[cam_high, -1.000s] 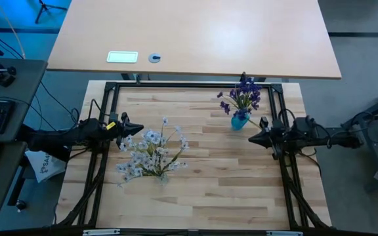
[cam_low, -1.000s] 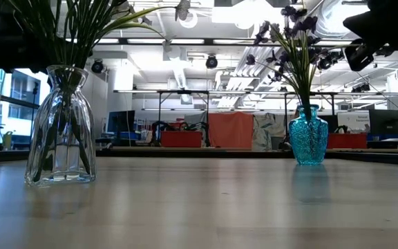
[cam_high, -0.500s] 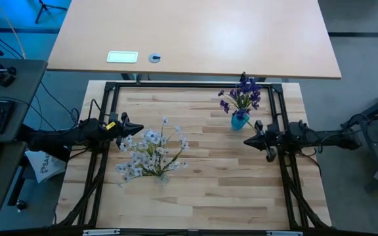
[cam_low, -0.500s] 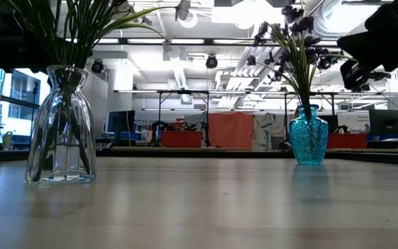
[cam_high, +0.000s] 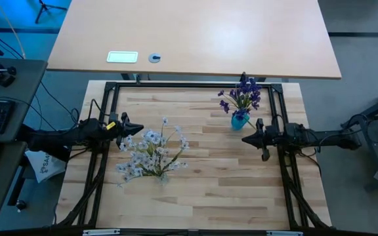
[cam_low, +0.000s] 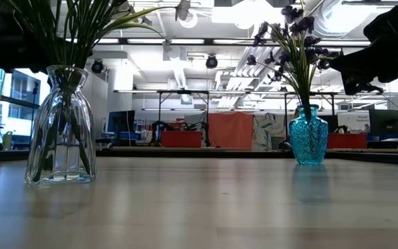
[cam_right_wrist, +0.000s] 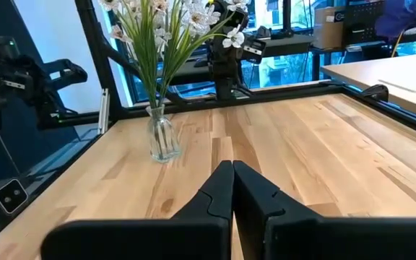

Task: Sort flowers into vase by color
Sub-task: Return to Home Position

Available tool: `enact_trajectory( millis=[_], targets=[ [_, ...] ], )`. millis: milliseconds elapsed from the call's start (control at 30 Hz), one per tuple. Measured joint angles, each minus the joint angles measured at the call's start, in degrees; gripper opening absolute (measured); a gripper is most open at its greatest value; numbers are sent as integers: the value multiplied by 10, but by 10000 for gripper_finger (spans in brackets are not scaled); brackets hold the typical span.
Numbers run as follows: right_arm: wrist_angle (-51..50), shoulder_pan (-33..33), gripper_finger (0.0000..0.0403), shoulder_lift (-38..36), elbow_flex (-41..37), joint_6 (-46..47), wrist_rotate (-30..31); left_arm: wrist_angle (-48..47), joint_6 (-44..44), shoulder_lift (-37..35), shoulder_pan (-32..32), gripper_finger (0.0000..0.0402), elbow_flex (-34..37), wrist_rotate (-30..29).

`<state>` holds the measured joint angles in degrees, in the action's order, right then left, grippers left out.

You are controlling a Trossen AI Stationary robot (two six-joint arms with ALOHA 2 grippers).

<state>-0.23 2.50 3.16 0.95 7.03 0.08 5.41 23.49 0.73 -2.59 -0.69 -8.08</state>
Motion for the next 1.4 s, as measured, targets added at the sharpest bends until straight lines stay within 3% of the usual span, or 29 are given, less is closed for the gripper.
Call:
enact_trajectory(
  millis=[367, 1400],
  targets=[
    [4, 6, 0, -31, 1, 0, -1, 0, 0, 0, 0, 0, 0, 0],
    [21, 5, 0, -27, 0, 0, 0, -9, -1, -5, 16, 0, -1, 0]
  ],
)
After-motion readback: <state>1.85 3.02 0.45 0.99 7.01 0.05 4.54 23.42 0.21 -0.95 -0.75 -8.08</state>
